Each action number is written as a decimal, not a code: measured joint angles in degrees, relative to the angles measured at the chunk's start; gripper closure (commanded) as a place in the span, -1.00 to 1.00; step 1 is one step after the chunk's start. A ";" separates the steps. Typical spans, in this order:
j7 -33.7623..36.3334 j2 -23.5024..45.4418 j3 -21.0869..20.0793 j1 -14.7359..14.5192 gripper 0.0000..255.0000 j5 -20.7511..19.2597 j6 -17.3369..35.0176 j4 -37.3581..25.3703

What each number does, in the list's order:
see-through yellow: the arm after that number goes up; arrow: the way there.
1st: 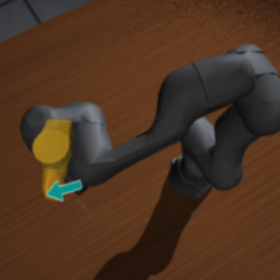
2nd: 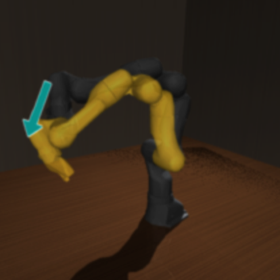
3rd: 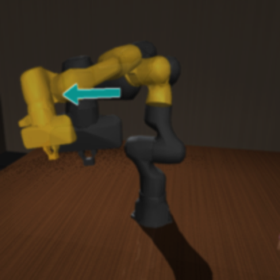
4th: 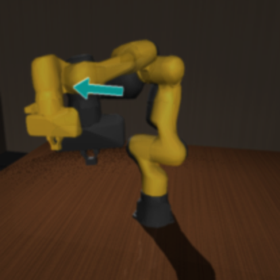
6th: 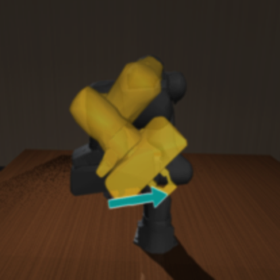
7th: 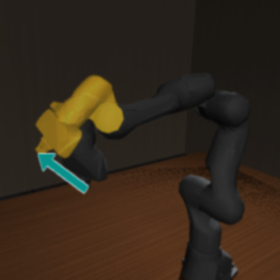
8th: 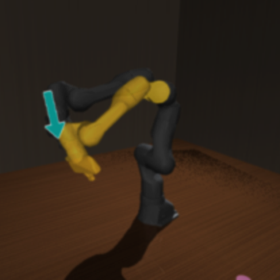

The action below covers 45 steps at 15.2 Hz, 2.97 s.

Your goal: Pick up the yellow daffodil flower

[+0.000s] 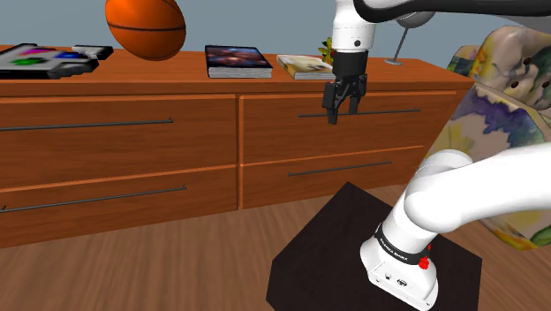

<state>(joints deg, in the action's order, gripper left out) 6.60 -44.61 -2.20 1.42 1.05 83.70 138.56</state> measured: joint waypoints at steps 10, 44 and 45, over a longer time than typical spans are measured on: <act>-11.41 8.50 7.35 2.41 -1.00 -8.47 3.33 -8.45; -43.47 44.00 23.39 6.40 1.00 -10.37 11.58 -49.25; -43.46 43.97 23.38 6.40 1.00 -10.38 11.62 -49.18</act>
<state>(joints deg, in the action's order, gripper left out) -36.86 -0.64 21.19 7.82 -9.33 95.32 89.38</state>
